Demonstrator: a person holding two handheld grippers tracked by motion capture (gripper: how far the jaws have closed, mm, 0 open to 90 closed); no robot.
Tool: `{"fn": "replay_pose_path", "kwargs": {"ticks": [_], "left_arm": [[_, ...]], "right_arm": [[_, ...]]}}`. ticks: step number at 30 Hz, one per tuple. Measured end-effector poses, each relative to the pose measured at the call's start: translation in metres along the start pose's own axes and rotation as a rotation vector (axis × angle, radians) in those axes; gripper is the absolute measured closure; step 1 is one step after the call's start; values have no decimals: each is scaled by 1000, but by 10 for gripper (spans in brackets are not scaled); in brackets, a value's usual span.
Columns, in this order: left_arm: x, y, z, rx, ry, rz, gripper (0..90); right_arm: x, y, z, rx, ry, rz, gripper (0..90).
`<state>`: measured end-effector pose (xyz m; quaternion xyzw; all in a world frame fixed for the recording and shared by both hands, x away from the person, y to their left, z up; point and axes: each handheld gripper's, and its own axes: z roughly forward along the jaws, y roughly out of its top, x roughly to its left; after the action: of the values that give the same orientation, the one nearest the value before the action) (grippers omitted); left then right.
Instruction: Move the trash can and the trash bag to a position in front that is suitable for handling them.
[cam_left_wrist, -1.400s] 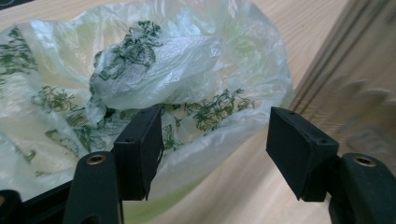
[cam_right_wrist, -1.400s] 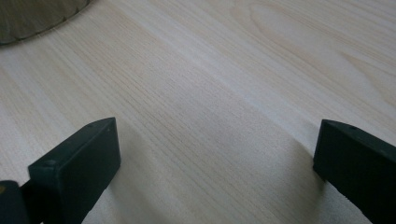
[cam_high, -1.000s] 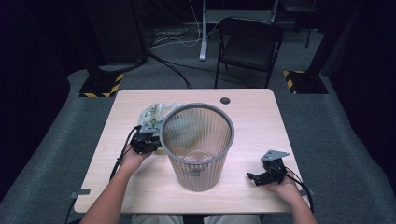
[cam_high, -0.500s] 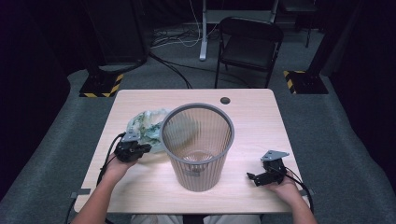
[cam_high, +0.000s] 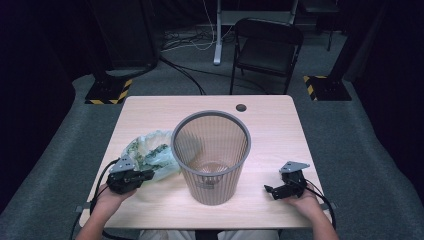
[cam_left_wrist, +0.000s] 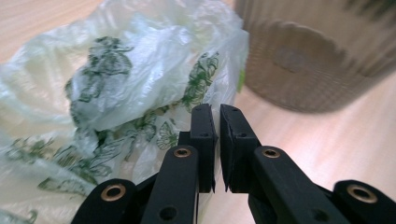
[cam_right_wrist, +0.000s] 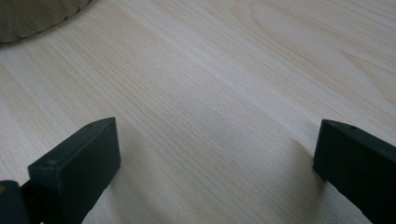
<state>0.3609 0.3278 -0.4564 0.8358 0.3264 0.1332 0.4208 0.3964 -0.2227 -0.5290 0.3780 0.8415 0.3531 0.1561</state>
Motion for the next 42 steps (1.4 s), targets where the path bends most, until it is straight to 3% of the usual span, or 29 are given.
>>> {"fn": "replay_pose_path", "kwargs": {"ticks": [5,8,15,20,27,32,42], "left_arm": [[-12,-7,-8,2,-27,6,824],[-12,-7,-11,-18,-68,-10,714],[-14,8,-25,-78,-51,-24,517],[-7,16,-27,-99,5,-49,406],[11,26,-19,-98,54,-64,381],[26,30,-7,-82,71,-102,354],[40,28,28,18,92,-114,315]], "right_arm": [[0,0,0,0,-1,0,0],[0,0,0,0,-1,1,0],[1,0,0,0,-3,2,0],[1,-1,0,-1,-3,2,0],[1,-1,0,-1,-2,2,0],[0,-1,0,0,0,1,0],[0,0,0,0,2,-2,0]]}}
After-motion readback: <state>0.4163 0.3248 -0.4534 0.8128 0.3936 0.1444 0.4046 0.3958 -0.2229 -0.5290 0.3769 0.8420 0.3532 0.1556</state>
